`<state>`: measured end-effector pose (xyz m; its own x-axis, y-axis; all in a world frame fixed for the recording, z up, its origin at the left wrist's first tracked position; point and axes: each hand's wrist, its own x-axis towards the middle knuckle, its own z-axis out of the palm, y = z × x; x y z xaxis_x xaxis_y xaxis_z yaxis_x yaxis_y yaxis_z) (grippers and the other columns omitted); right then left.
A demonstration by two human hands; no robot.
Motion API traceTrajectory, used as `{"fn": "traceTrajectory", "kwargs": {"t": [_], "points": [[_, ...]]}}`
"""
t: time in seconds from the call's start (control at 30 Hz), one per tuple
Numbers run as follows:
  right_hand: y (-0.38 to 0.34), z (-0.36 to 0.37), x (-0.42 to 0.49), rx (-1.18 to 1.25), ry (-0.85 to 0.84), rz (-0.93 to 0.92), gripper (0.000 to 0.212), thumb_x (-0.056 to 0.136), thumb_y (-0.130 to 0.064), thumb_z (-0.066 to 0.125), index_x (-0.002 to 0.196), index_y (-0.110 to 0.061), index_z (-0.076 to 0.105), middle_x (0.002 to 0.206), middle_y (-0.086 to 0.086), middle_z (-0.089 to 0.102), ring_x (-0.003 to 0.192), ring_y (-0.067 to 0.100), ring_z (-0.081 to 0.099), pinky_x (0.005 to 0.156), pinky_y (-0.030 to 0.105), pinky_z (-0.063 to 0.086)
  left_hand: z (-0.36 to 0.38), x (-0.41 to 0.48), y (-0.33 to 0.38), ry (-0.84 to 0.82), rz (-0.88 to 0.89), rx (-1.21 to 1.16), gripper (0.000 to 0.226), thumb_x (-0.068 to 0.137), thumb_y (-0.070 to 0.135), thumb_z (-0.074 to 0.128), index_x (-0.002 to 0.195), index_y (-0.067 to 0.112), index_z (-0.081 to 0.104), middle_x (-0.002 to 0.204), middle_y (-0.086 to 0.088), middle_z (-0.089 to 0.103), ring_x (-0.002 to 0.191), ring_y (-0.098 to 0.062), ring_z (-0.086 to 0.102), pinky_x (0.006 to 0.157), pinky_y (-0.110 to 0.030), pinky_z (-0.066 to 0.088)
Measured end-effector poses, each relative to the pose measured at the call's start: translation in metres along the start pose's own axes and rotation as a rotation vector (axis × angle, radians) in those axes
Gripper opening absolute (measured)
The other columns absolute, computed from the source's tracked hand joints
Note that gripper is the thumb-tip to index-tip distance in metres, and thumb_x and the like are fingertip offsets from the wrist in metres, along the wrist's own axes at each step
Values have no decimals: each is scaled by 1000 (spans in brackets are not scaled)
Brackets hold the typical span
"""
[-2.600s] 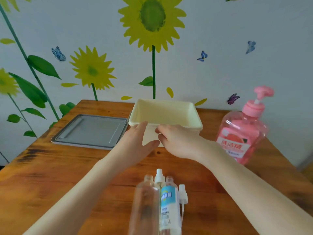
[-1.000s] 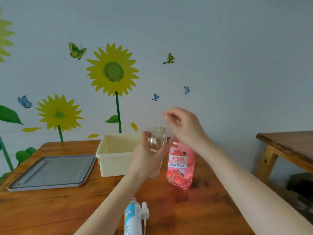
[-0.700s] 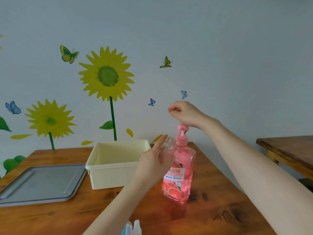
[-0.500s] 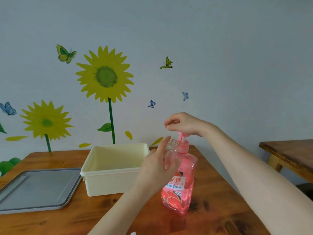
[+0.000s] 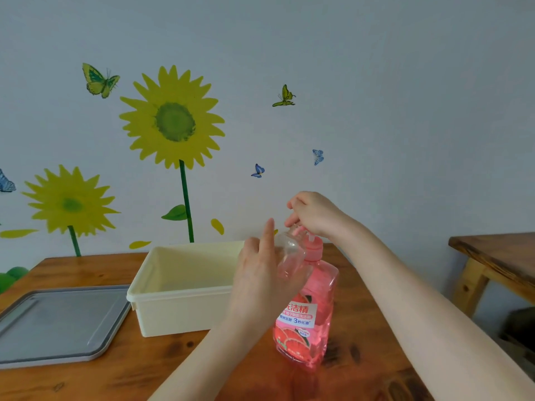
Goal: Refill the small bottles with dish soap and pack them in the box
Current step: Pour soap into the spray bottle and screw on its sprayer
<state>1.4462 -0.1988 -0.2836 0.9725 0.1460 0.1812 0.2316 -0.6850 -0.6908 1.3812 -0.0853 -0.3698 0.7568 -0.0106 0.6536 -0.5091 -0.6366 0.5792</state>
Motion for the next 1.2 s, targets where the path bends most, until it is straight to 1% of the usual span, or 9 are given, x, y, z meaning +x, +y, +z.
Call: {"fn": "traceTrajectory", "kwargs": {"t": [0.13,0.27,0.4,0.6,0.7,0.8,0.93,1.07,1.2], "points": [[-6,-10,-4,-61,-81,8,37,100,-24,25,116,-2,50,106,11,63,60,5,61,52,21,46,0,4,2,-63,-68,37,79,72,50,69,135,19,35,118,-2,43,106,-22,51,88,-29,44],[-15,-19,-7,-154,-175,-4,62,96,-52,20,130,-7,45,128,6,53,100,25,61,79,34,47,-3,8,5,-125,-92,64,74,76,48,65,134,17,32,124,-3,45,108,-22,53,87,-34,47],[-13,-8,-10,-82,-192,11,72,92,-61,16,137,-11,41,130,6,54,89,11,52,76,29,38,-1,10,4,-122,-58,157,56,80,49,55,122,18,34,104,2,51,92,-21,55,70,-31,46],[10,9,-5,0,-70,-1,41,91,-41,30,106,-16,60,105,-2,64,89,12,54,76,31,37,15,1,-8,-65,19,210,34,82,38,52,103,16,36,87,5,40,80,-24,55,44,-14,20],[11,13,-9,-24,-57,-5,40,90,-38,32,104,-15,61,103,-2,64,86,10,54,81,33,39,15,-2,-9,-77,20,213,37,83,38,51,108,15,36,93,1,46,83,-25,57,45,-15,22],[-1,6,-12,-44,-89,14,43,92,-36,32,109,-8,61,114,7,63,107,24,55,89,36,41,8,3,-6,-84,30,253,46,82,48,50,113,17,34,98,0,50,88,-25,58,56,-25,37],[-18,-2,-10,-82,-133,47,57,93,-48,24,116,-6,56,120,11,59,103,28,57,78,34,45,-5,14,0,-31,64,327,65,78,63,46,121,16,32,105,-4,52,93,-26,57,66,-30,41],[-3,7,-6,-32,-45,63,69,91,-58,20,108,-4,60,104,8,66,100,25,60,92,40,43,3,8,-4,-44,82,313,53,83,55,45,115,15,32,90,0,43,86,-23,54,61,-25,34],[7,15,-7,-56,71,12,70,93,-50,20,111,5,59,111,19,65,103,29,59,91,39,41,12,5,-9,-43,109,277,41,86,50,46,105,15,34,83,3,38,76,-20,49,57,-23,31]]}}
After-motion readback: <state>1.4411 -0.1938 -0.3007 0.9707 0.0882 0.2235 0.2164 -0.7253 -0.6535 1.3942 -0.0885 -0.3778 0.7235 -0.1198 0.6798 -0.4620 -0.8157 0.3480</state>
